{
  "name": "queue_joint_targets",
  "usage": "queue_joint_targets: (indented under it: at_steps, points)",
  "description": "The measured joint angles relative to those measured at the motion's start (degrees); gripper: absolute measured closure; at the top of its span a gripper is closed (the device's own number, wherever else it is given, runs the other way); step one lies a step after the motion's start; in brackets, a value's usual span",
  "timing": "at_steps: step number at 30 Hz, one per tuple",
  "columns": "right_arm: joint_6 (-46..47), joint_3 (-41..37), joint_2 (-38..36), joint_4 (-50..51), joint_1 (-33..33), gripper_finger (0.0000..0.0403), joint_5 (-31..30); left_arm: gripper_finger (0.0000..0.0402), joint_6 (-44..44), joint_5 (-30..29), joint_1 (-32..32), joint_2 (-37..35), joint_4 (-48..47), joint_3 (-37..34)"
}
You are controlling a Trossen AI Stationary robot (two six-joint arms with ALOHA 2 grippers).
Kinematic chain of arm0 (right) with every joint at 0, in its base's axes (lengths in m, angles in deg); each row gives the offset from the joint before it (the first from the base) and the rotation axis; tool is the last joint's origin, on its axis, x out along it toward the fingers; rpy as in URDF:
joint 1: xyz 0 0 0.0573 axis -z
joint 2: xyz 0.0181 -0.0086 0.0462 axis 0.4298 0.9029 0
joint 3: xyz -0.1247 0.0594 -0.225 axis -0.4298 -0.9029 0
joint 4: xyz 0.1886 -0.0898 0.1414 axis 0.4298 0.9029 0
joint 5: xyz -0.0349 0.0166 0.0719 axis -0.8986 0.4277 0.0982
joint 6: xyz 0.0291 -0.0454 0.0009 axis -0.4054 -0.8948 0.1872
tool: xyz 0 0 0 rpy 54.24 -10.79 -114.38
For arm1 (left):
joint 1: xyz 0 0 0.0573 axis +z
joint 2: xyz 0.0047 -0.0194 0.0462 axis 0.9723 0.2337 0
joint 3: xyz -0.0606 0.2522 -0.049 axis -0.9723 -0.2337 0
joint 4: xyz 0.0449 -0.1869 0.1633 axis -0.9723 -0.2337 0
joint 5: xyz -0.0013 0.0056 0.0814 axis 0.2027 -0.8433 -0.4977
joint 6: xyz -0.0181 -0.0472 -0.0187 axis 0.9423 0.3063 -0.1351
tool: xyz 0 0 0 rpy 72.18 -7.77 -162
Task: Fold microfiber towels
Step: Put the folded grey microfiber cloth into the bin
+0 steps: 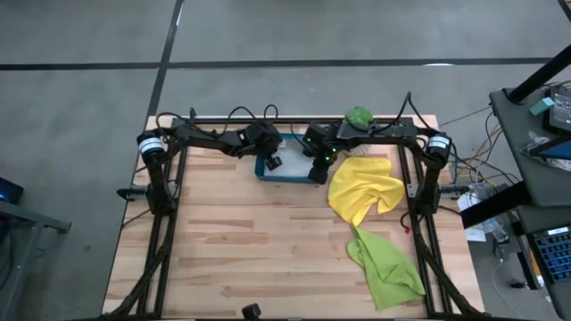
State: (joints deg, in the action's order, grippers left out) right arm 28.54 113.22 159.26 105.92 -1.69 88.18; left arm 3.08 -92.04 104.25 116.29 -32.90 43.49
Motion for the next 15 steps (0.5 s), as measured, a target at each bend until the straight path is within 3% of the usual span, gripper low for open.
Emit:
queue_joint_targets:
  at_steps: [15]
  points:
    - [1.51, 3.43, -0.09, -4.39, -2.11, 0.0394, -0.03, 0.0401, -0.08, -0.12, 0.0, -0.3, -0.06, 0.0]
